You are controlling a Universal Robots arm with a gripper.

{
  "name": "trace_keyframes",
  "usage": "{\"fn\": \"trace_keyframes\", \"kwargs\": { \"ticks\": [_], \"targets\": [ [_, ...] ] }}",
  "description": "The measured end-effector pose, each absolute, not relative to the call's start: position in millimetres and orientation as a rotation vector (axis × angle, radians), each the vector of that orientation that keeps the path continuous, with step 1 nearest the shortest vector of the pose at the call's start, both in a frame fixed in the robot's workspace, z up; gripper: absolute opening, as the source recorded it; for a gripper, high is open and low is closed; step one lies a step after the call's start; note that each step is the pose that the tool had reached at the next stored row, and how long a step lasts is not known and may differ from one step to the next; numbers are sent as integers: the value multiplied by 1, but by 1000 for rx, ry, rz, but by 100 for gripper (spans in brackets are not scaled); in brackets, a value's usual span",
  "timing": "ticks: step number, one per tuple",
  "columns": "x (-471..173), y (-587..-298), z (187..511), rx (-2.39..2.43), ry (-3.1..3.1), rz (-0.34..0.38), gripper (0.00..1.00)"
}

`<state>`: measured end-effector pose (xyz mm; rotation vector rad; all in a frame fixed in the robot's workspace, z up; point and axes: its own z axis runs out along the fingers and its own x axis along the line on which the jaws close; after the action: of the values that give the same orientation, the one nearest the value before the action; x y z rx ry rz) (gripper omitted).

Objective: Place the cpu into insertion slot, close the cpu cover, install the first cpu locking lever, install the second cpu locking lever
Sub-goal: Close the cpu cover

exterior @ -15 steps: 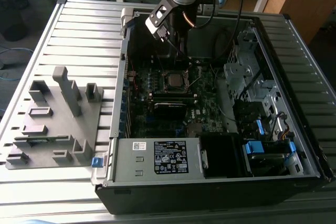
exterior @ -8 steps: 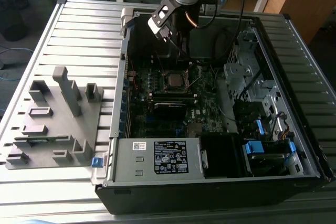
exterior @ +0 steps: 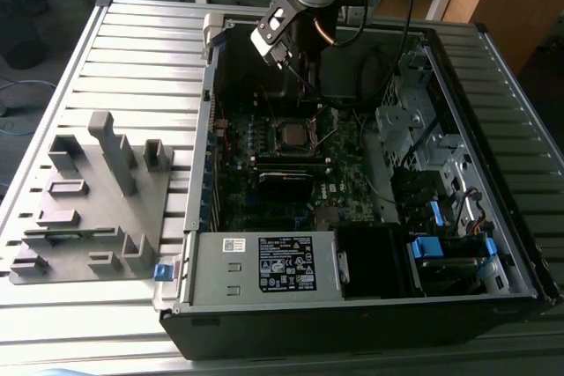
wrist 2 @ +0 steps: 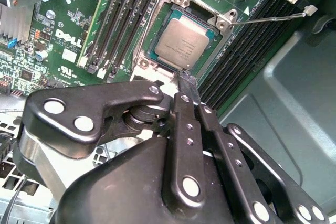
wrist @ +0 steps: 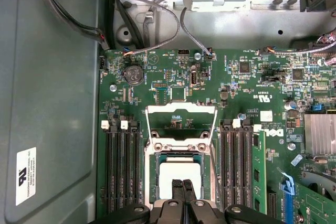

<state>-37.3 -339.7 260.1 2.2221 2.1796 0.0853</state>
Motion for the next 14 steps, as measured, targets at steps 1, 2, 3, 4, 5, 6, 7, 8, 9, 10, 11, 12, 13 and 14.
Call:
{"fn": "trace_keyframes", "kwargs": {
  "ticks": [1,2,3,4,5,6,7,8,9,10,11,12,13,14],
  "targets": [
    [-37,-340,260,2222,2180,85,11],
    [-37,-340,260,2222,2180,85,11],
    [-37,-340,260,2222,2180,85,11],
    [-37,-340,260,2222,2180,85,11],
    [-37,-340,260,2222,2180,85,11],
    [-37,-340,260,2222,2180,85,11],
    [-37,-340,260,2222,2180,85,11],
    [-37,-340,260,2222,2180,85,11],
    [-37,-340,260,2222,2180,85,11],
    [-36,-340,260,2222,2180,85,11],
    [-35,-340,260,2222,2180,85,11],
    [-34,-340,260,2222,2180,85,11],
    [-32,-340,260,2222,2180,85,11],
    [-30,-340,260,2222,2180,85,11]
  ]
}}
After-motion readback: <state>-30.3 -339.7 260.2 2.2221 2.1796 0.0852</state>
